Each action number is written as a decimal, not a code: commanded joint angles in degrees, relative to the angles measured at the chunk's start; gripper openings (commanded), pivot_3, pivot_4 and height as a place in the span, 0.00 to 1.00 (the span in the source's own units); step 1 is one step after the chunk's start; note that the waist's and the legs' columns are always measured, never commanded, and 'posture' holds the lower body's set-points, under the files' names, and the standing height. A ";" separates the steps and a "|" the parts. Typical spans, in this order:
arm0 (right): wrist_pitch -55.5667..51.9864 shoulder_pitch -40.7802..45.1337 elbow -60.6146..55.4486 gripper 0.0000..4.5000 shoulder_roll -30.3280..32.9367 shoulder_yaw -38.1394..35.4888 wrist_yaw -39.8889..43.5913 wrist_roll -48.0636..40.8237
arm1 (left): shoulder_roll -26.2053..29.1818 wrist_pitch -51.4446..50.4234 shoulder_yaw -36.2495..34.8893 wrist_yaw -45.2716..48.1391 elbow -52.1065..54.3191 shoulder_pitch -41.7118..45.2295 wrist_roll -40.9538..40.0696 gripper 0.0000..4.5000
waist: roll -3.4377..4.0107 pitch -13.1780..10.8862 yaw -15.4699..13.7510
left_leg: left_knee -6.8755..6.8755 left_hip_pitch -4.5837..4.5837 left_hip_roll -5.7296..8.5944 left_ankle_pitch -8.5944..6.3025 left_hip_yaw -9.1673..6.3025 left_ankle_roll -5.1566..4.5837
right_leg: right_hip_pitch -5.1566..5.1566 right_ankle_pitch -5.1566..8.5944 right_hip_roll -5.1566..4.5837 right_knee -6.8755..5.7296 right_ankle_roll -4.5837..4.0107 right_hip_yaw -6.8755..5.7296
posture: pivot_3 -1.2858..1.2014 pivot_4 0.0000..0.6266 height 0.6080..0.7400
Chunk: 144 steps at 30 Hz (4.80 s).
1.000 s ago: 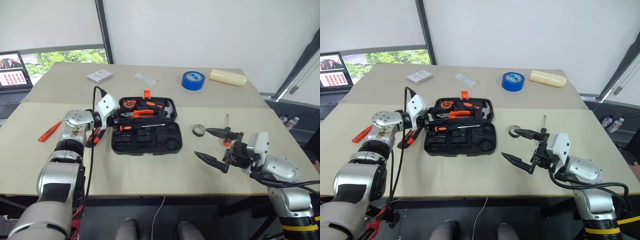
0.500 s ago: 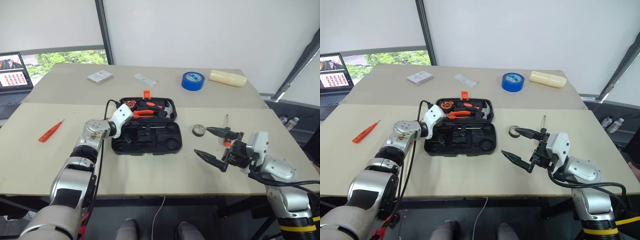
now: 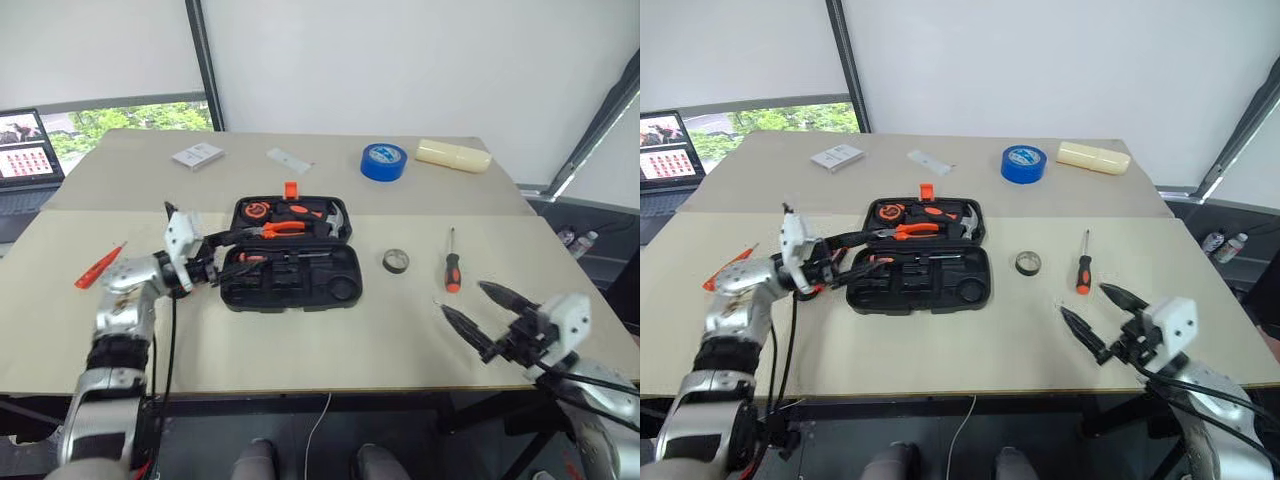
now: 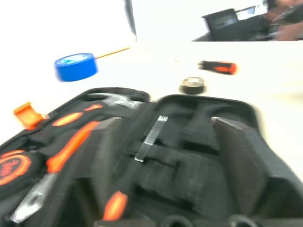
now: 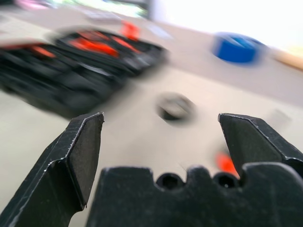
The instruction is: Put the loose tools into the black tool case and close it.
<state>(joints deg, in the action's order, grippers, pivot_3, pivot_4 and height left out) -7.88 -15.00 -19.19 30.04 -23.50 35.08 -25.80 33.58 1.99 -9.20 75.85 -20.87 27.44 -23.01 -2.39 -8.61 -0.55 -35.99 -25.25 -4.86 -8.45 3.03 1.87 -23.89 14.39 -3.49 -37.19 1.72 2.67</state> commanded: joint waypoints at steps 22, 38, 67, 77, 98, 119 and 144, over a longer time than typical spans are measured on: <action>-44.85 53.92 37.56 1.00 5.05 18.13 -20.63 4.78 | 1.49 -3.29 -3.10 -5.20 23.15 -17.72 -8.25 0.99 | 0.08 0.03 1.14 | 0.15 -0.35 0.09 0.13 0.10 -0.74 | -0.36 -0.16 0.03 0.19 -0.07 0.24 | 0.52 0.24 1.00; -37.14 54.02 36.10 0.23 1.08 12.31 -18.64 7.45 | 0.22 -2.40 -3.88 -7.28 24.65 -18.83 -9.50 1.00 | 0.10 0.02 1.39 | 0.09 -0.28 0.09 0.06 0.14 -0.86 | -0.35 -0.19 0.06 0.13 -0.03 0.34 | 0.52 0.24 1.00; 24.39 90.75 86.55 0.23 -17.06 49.26 23.63 39.28 | -1.71 -2.72 -11.87 -21.78 30.26 -30.70 -9.33 1.00 | 0.39 -0.28 3.02 | 0.24 -0.10 0.01 0.01 0.38 -0.77 | -0.57 -0.27 0.15 0.00 -0.20 0.61 | 0.52 0.24 1.00; 26.77 90.35 88.40 0.23 -15.57 46.78 23.73 41.13 | -0.83 -3.39 -12.35 -22.29 30.56 -30.82 -9.13 1.00 | 0.39 -0.29 3.04 | 0.25 -0.10 0.02 0.01 0.38 -0.77 | -0.57 -0.26 0.14 0.03 -0.19 0.62 | 0.52 0.24 1.00; 28.00 90.77 92.09 0.50 -18.76 47.42 20.53 47.64 | -0.32 -3.94 -11.85 -23.14 31.90 -31.46 -9.01 1.00 | 0.40 -0.29 3.14 | 0.28 -0.08 0.02 0.00 0.38 -0.75 | -0.57 -0.25 0.13 0.03 -0.21 0.62 | 0.52 0.24 1.00; 23.57 85.69 92.34 0.00 -24.15 33.95 15.61 36.78 | -1.01 -2.86 -11.66 -25.47 29.87 -31.87 -6.94 1.00 | 0.40 -0.29 3.05 | 0.31 -0.04 0.03 -0.05 0.38 -0.68 | -0.52 -0.24 0.13 0.07 -0.21 0.62 | 0.52 0.24 1.00; 20.75 71.14 62.17 0.54 -17.73 20.73 34.03 14.44 | 0.04 -5.87 -28.29 -30.54 23.95 -41.21 -12.03 1.00 | 0.40 -0.30 3.00 | 0.34 0.00 0.01 -0.15 0.39 -0.51 | -0.45 -0.18 0.12 0.11 -0.15 0.62 | 0.52 0.24 1.00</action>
<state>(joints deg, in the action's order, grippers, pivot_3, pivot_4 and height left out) 14.19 60.40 53.76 10.72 0.22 65.08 -4.59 33.40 -5.20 -32.36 46.37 5.53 -12.15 -33.94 -1.99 -8.91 2.45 -35.63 -25.24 -4.85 -8.63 3.42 1.40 -24.33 14.24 -3.39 -37.07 1.60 3.28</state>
